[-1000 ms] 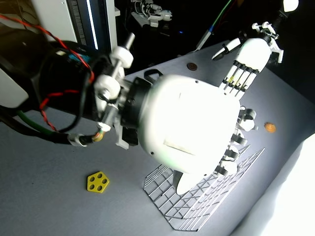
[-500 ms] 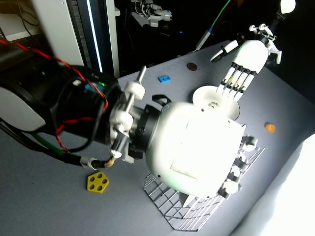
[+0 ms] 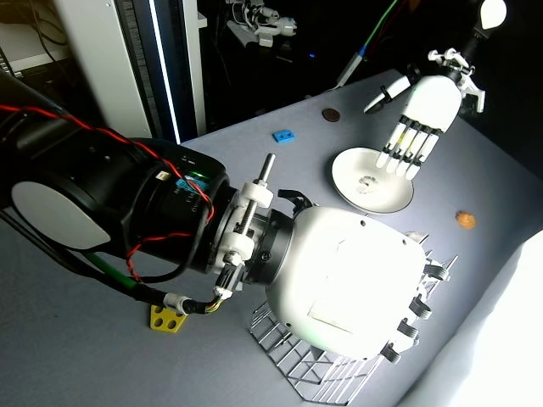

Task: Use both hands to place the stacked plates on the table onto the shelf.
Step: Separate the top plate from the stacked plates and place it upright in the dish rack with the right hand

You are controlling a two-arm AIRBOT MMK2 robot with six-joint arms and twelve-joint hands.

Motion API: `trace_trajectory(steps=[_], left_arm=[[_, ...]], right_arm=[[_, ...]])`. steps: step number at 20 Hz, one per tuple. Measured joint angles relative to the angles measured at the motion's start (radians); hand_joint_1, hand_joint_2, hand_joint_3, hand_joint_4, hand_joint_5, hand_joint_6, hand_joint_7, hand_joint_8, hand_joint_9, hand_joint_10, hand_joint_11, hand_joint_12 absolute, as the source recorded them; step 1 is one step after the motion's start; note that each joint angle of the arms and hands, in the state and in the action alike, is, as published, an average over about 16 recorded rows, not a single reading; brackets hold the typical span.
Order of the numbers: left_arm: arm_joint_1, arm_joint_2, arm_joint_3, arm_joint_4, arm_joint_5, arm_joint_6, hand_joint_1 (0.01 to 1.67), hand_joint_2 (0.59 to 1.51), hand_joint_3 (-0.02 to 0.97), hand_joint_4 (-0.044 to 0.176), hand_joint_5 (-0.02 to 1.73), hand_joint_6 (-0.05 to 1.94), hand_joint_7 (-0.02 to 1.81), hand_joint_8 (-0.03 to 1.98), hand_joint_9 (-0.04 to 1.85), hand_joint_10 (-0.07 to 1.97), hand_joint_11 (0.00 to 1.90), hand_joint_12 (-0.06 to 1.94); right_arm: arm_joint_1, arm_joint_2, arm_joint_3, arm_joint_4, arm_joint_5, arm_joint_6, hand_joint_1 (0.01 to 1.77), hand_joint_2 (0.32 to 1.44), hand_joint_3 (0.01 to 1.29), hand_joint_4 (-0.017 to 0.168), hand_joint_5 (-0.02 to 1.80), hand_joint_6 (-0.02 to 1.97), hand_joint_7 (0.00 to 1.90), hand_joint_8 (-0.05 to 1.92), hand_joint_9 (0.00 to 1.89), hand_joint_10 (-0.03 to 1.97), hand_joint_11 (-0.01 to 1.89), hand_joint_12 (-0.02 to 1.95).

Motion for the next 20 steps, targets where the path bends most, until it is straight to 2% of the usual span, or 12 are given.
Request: trace_trajectory(steps=[10, 20], left_arm=[[0.016, -0.017, 0.033, -0.002, 0.034, 0.003, 0.02, 1.078, 0.020, -0.001, 0.10, 0.01, 0.11, 0.00, 0.09, 0.01, 0.02, 0.14], [0.021, -0.020, 0.038, -0.003, 0.042, -0.009, 0.02, 1.081, 0.021, -0.001, 0.09, 0.01, 0.09, 0.00, 0.07, 0.01, 0.02, 0.09]], right_arm=[[-0.053, -0.027, 0.025, 0.022, 0.035, 0.004, 1.37, 1.04, 0.01, -0.007, 0.76, 1.23, 0.91, 1.08, 0.86, 1.25, 0.66, 1.36], [-0.094, -0.057, 0.047, 0.099, 0.051, -0.028, 1.37, 1.04, 0.01, -0.007, 0.77, 1.24, 0.89, 1.10, 0.83, 1.25, 0.63, 1.41]])
